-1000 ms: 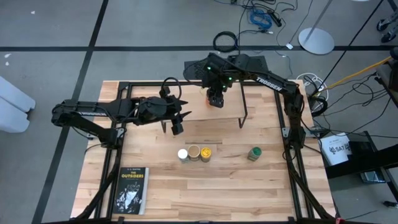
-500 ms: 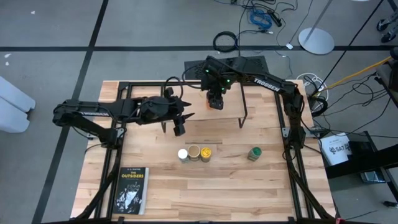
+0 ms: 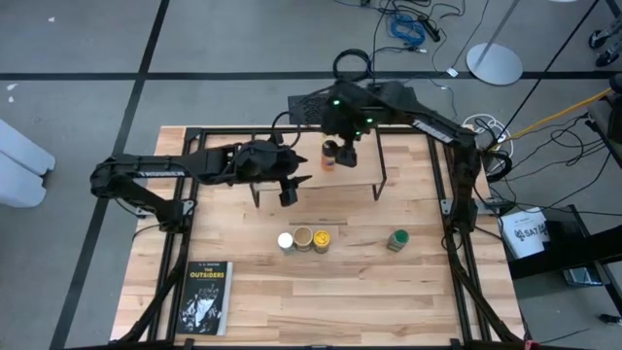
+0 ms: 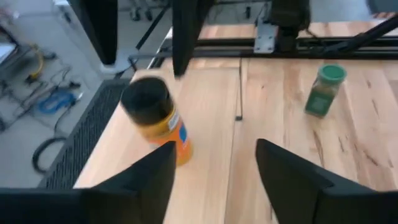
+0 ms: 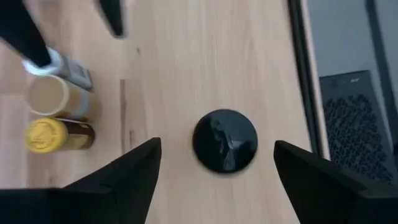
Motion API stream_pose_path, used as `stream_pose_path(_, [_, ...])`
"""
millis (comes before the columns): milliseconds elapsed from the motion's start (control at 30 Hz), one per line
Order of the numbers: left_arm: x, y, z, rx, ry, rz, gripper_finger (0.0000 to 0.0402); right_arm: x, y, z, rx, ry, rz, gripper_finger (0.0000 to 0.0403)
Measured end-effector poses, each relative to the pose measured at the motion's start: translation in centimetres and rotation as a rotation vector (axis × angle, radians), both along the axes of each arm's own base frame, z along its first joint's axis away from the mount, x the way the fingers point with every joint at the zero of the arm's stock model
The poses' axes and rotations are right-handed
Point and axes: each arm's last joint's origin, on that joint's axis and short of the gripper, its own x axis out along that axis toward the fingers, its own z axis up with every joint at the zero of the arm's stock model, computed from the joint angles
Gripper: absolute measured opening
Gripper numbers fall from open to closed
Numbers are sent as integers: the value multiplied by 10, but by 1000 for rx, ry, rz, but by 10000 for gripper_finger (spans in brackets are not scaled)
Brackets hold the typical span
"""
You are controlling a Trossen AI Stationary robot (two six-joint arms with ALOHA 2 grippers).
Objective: Shelf spices
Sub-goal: Put the green seasoning bottle on the shelf
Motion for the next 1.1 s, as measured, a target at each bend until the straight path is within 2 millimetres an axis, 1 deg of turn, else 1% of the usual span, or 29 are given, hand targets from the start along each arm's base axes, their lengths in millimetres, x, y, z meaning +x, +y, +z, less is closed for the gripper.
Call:
stream_pose_path(133, [0,16,4,42,-29,4,285,-25,22,28,-2,-53,-7,299])
stream_pose_path(233, [-3,32,5,15,-45,-7,317,-43,43,45,2,-80,-17,299])
stream_pose_path(333, [-5,45,8,-25,-92,-78,334,-58,62,56,-20,-96,-49,299])
stream_pose_path(433, [-4,55,11,-33,-150,-142,337,-66,77,58,-34,-95,-77,299])
stream_pose_path(567, [2,65,5,-50,-162,-138,338,-72,94,48,-43,-64,-78,299])
stream_pose_path(700, [15,70,-8,-84,-142,-142,339,-76,104,27,-67,-18,-86,299])
stream_pose_path(800, [24,71,-16,-88,-138,-149,344,-80,107,9,-87,0,-85,299])
stream_pose_path(867, [27,72,-18,-83,-140,-123,351,-83,107,-3,-86,4,-87,299])
stream_pose_path(967, [29,71,-17,-85,-164,-117,367,-91,108,-18,-76,0,-105,298])
stream_pose_path(1100, [30,72,-16,-66,-176,-86,394,-100,108,-30,-63,-35,-124,298])
